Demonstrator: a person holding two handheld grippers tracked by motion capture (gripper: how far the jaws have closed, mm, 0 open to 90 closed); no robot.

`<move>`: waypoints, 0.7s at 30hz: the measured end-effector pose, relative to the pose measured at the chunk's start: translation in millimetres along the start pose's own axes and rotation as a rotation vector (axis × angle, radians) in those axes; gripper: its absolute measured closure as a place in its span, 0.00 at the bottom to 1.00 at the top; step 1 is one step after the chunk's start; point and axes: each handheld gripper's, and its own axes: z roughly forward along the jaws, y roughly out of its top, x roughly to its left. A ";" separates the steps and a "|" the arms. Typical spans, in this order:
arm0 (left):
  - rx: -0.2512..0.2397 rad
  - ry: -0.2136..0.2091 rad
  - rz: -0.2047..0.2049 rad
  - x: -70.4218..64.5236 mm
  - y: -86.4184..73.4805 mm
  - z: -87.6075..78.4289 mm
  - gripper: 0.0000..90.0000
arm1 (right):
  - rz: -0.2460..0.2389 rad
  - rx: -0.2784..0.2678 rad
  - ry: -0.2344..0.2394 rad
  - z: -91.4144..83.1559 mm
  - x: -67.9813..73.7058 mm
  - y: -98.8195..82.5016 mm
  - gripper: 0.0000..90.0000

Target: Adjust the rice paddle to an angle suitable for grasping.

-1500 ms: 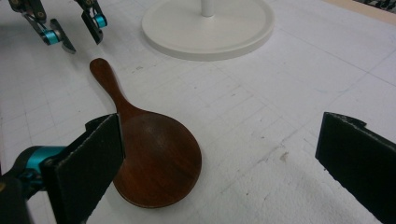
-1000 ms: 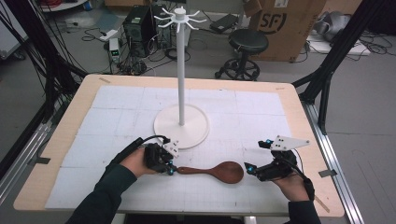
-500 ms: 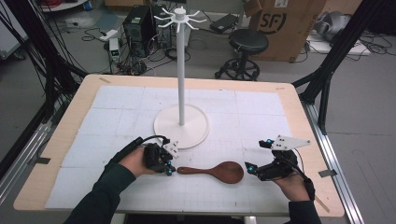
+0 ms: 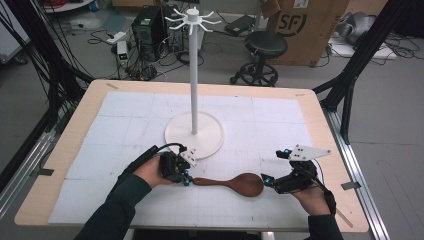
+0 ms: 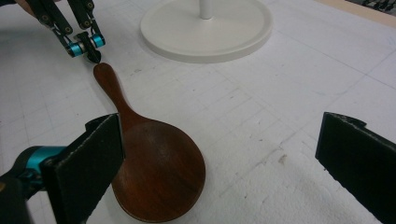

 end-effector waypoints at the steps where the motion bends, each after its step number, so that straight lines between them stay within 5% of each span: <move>1: -0.003 0.001 0.000 0.5 1.6 0.3 1.00 | 0.001 -0.001 0.000 -0.1 0.0 0.0 0.00; 11: 0.041 -0.041 0.034 -8.6 4.7 1.4 1.00 | -0.001 -0.002 -0.002 -2.4 -1.1 -1.1 0.00; 21: 0.072 -0.006 0.031 -2.6 8.8 5.9 1.00 | 0.000 0.000 0.000 -1.2 0.1 -0.2 0.00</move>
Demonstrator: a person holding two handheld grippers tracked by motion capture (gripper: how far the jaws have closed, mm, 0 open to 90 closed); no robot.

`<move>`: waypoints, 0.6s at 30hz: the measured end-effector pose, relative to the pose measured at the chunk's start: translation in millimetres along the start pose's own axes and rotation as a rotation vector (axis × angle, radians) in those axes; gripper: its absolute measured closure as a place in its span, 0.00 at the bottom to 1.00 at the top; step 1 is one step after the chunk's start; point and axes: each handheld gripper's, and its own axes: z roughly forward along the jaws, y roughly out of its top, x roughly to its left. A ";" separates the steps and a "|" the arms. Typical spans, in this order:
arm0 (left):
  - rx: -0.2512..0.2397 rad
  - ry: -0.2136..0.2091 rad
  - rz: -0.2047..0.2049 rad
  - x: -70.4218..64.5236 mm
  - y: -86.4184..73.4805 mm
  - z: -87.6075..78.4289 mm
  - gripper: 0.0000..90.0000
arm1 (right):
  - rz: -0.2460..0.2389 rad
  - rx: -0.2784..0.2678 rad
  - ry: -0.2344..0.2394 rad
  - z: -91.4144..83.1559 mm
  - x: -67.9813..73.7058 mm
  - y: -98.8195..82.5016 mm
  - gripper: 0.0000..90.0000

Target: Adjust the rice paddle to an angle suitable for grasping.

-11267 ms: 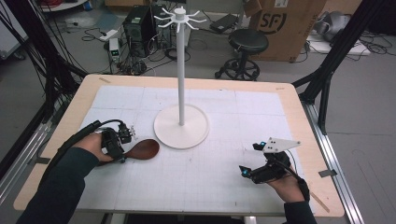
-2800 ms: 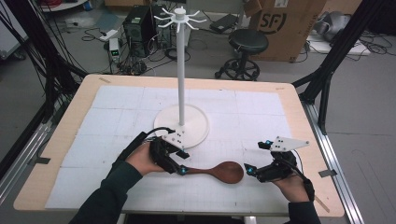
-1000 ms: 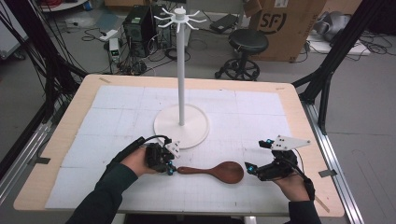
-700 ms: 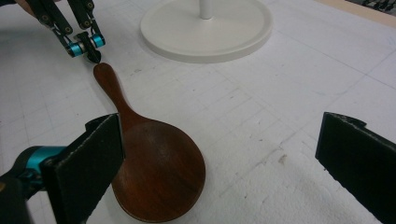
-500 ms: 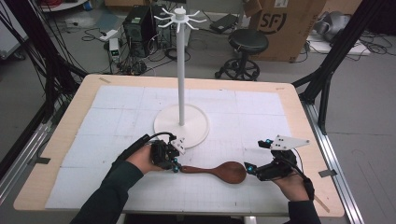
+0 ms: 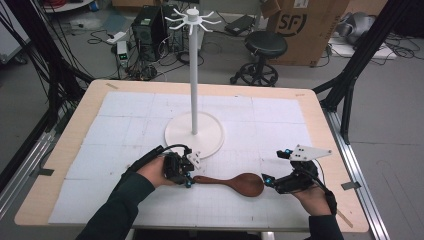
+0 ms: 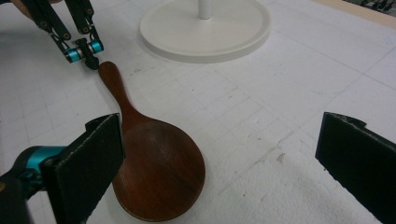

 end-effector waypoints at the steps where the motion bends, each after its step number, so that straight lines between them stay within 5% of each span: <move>1: -0.003 0.005 -0.004 0.8 0.8 0.4 1.00 | 0.001 0.000 0.001 0.1 0.1 0.1 0.00; 13: -0.017 0.047 -0.020 7.4 6.4 -0.8 1.00 | 0.002 -0.006 0.001 -1.3 -0.6 -0.1 0.00; 18: -0.106 0.034 -0.032 3.9 4.2 -17.0 0.97 | -0.002 -0.011 0.008 -2.9 0.7 1.0 0.00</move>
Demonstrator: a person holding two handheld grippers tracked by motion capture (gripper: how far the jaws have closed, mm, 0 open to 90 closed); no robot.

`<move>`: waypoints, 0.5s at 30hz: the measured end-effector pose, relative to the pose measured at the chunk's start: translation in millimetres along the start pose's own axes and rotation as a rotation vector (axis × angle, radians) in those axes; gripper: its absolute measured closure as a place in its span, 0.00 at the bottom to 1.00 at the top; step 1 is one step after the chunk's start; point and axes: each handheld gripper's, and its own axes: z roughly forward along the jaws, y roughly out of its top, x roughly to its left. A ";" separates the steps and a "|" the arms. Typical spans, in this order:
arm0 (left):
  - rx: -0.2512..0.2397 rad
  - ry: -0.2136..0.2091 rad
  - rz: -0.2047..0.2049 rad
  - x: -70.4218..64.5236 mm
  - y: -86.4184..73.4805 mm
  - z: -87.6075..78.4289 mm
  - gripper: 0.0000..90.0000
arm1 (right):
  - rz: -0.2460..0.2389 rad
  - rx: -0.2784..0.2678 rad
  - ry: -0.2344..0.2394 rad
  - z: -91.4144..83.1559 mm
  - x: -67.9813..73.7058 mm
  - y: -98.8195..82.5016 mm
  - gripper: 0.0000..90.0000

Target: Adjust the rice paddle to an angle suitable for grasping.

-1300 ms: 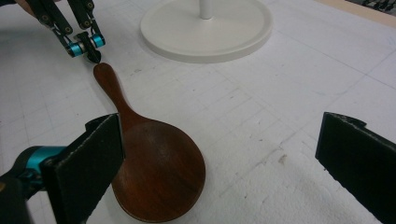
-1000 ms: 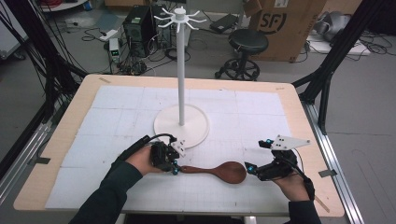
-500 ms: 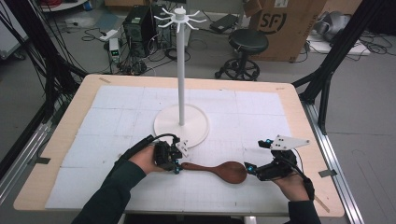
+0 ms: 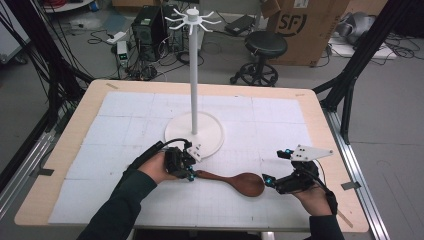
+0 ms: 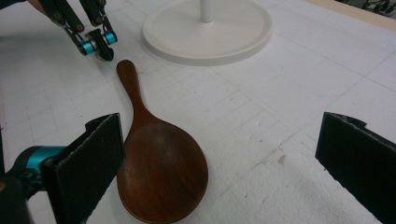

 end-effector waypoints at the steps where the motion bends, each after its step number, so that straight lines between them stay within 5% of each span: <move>1: -0.020 -0.002 -0.002 -0.7 -0.4 -4.2 0.96 | 0.003 -0.005 0.003 -0.1 0.6 0.5 0.00; 10: -0.165 -0.056 -0.086 -2.6 -16.0 -32.2 0.69 | -0.001 -0.024 0.015 -4.3 3.5 4.3 0.00; 15: -0.213 -0.030 -0.136 -2.8 -30.7 -42.4 0.45 | -0.005 -0.021 0.025 -4.2 5.6 6.9 0.00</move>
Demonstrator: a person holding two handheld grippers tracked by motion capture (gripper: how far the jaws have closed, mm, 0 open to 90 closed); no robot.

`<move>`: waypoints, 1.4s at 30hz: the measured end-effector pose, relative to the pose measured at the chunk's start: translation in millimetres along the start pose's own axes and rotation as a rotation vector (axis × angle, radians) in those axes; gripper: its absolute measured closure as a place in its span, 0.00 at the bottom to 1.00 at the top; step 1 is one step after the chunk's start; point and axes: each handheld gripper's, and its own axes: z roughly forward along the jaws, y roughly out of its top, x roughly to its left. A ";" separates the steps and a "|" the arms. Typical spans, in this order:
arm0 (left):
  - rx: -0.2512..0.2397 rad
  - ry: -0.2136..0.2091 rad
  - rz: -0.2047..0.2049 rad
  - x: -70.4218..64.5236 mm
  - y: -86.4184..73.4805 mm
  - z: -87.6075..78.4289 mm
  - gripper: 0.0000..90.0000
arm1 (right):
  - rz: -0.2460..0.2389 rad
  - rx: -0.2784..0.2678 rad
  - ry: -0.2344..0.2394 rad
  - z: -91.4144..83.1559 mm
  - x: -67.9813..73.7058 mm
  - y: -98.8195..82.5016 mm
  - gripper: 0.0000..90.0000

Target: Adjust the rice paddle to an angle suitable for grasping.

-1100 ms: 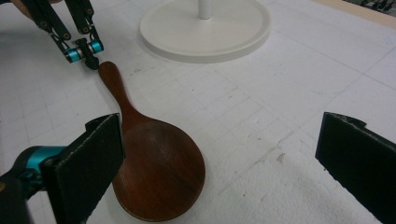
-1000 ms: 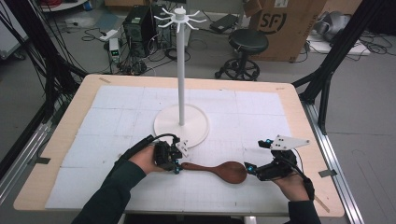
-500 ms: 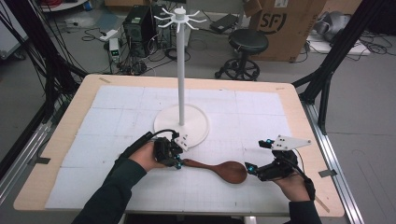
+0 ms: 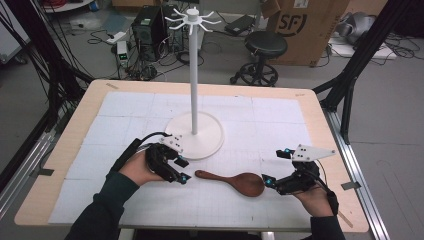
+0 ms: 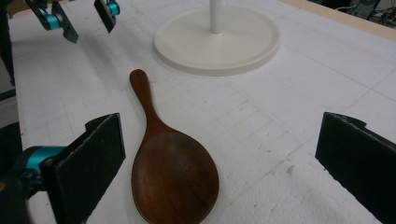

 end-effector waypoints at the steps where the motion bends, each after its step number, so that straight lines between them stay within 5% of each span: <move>1: -0.007 0.008 -0.006 0.7 -2.5 -2.7 0.42 | -0.002 0.000 0.002 0.3 0.5 0.6 0.00; 5: -0.038 0.031 -0.049 1.1 -13.5 -12.3 0.27 | -0.007 0.004 0.006 2.2 1.8 1.7 0.00; 7: -0.049 0.060 -0.051 0.3 -18.7 -16.5 0.13 | -0.011 0.009 0.011 3.6 2.1 1.8 0.00; 13: -0.117 0.093 -0.058 -0.2 -35.6 -31.0 0.02 | -0.004 0.007 0.022 5.4 2.3 2.5 0.00; 22: -0.186 0.122 -0.065 -6.7 -54.0 -52.5 0.02 | -0.011 0.008 0.040 9.1 6.2 6.6 0.00; 33: -0.296 0.149 -0.078 -12.5 -74.8 -75.3 0.02 | -0.082 0.037 0.076 15.1 20.3 25.6 0.00; 42: -0.334 0.149 -0.093 -9.8 -81.7 -84.6 0.02 | -0.102 0.043 0.090 20.3 22.7 25.5 0.00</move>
